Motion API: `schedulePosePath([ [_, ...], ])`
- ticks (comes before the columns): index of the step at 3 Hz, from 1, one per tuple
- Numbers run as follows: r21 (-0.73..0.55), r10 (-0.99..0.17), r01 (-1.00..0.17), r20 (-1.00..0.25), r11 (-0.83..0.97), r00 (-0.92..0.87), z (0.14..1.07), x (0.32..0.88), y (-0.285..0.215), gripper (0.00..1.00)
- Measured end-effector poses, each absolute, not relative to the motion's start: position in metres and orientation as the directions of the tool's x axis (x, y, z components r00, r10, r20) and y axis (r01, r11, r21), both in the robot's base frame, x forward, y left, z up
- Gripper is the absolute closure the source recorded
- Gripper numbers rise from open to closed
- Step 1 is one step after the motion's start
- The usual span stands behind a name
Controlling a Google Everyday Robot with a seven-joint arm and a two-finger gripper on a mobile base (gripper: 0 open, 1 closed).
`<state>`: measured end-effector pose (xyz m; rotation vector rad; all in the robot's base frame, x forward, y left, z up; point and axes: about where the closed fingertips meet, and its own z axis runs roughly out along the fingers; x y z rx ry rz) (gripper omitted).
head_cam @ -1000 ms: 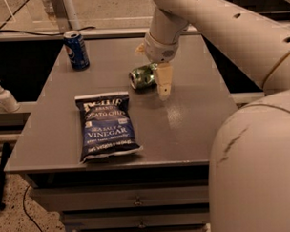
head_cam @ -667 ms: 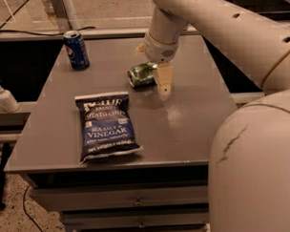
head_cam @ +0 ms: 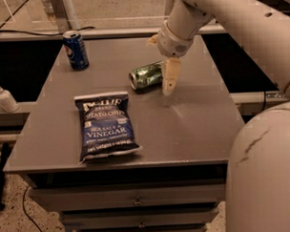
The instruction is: Knock green can over
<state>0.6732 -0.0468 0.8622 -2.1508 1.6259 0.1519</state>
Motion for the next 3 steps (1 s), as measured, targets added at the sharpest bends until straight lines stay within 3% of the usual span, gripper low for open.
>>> schedulePosePath([
  [1, -0.304, -0.825, -0.952, -0.529, -0.033, 0.197, 0.879, 0.677, -0.068, 0.0],
  [3, -0.288, -0.522, -0.899, -0.849, 0.329, 0.081, 0.93, 0.652, -0.125, 0.0],
])
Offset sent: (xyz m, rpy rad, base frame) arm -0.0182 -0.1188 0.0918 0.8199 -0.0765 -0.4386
